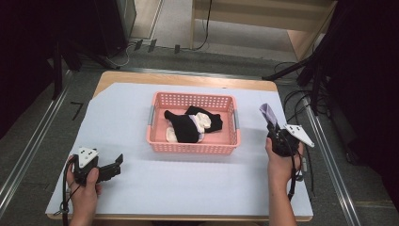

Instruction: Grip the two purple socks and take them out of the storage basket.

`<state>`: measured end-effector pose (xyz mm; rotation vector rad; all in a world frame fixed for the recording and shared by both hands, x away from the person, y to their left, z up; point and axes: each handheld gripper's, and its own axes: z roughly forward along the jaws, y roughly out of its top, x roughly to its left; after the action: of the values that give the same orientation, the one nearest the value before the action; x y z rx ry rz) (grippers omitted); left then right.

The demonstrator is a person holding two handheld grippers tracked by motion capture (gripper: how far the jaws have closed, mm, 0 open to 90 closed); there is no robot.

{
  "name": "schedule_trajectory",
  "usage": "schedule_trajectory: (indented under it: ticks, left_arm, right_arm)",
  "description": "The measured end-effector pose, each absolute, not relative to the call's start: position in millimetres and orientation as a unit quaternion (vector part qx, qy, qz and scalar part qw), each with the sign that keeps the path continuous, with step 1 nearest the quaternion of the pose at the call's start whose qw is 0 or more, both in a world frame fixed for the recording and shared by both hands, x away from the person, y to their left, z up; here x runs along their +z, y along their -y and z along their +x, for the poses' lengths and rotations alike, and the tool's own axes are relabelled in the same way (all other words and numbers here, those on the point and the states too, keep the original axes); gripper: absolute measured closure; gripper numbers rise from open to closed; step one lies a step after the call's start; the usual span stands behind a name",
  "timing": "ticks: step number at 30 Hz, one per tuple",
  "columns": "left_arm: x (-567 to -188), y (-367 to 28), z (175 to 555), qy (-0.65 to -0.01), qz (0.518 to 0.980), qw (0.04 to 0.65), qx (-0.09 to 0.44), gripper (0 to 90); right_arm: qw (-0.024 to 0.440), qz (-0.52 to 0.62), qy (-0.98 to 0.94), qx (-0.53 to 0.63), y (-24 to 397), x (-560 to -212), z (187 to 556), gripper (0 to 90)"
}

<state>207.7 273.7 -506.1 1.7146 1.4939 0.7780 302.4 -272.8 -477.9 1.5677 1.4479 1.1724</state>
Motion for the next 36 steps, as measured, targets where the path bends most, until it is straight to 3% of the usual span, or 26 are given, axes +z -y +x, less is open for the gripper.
schedule_trajectory:
  ticks: [6,10,15,21,30,36]
  left_arm:
    - [-506.2,-273.5,207.8,-0.579,0.665,0.360,0.303,6.4]
    - [-506.2,-273.5,207.9,-0.580,0.665,0.360,0.303,6.4]
    - [-506.4,-273.1,208.0,-0.578,0.666,0.360,0.304,6.4]
    - [-506.2,-273.5,207.8,-0.579,0.665,0.361,0.303,6.4]
    - [-506.3,-273.8,208.1,-0.580,0.665,0.361,0.301,6.4]
    - [-506.2,-273.9,208.1,-0.580,0.665,0.361,0.301,6.4]
  right_arm:
    - [0.324,0.623,-0.568,0.429,281.2,-499.3,300.0,76.2]
    - [0.282,0.621,-0.563,0.466,280.7,-504.0,300.5,57.9]
    - [0.274,0.595,-0.547,0.522,267.9,-489.4,299.2,50.1]
    - [0.284,0.542,-0.588,0.529,222.0,-457.2,302.7,48.8]
    - [0.256,0.504,-0.633,0.530,167.8,-455.9,310.3,50.8]
    - [0.228,0.487,-0.679,0.500,134.0,-460.3,313.3,60.3]
